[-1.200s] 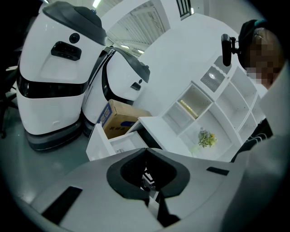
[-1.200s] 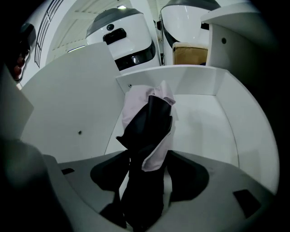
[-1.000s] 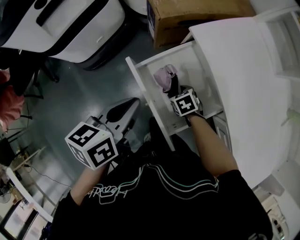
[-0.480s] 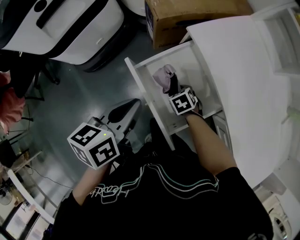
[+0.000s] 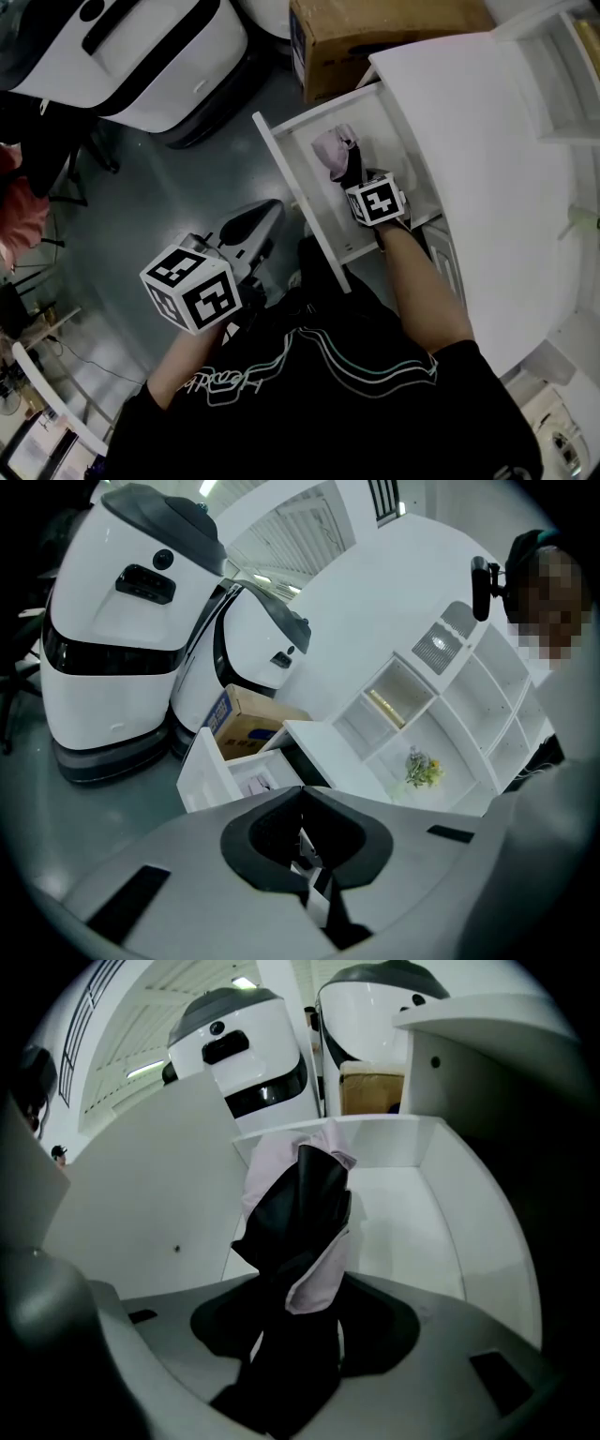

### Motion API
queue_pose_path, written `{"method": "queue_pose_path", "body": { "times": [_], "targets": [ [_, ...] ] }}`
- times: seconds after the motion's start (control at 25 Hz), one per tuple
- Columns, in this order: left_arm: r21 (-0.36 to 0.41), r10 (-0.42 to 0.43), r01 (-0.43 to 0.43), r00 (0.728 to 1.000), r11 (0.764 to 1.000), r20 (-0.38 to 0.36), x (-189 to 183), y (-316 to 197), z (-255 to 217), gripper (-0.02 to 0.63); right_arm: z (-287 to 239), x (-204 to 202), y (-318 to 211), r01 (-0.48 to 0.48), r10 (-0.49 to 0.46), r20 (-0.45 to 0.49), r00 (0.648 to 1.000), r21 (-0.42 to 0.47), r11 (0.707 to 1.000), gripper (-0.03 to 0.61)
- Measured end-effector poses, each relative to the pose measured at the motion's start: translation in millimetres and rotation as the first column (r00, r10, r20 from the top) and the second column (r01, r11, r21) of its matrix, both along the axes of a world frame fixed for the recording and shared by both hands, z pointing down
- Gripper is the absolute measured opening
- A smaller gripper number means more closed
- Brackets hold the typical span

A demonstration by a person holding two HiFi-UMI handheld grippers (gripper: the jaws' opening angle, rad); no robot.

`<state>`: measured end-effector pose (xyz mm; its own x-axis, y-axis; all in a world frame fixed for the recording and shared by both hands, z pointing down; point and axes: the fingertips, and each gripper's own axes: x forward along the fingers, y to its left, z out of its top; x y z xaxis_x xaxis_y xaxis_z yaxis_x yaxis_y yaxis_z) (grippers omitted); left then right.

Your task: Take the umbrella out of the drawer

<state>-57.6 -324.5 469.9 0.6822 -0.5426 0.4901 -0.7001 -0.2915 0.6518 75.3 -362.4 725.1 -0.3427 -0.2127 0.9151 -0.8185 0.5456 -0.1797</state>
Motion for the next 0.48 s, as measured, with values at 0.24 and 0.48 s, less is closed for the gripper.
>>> {"method": "queue_pose_path", "body": {
  "times": [0.24, 0.48],
  "targets": [
    [0.046, 0.023, -0.021, 0.999, 0.999, -0.025, 5.2, 20.4, -20.6, 0.020, -63.2, 6.7, 8.3, -0.063, 0.054, 0.082, 0.995, 0.109, 0.992, 0.222],
    [0.101, 0.055, -0.051, 0.998, 0.994, -0.039, 9.8, 52.5, -48.9, 0.021, -148.3, 15.2, 41.4, -0.134, 0.079, 0.218, 0.973, 0.253, 0.958, 0.222]
  ]
}}
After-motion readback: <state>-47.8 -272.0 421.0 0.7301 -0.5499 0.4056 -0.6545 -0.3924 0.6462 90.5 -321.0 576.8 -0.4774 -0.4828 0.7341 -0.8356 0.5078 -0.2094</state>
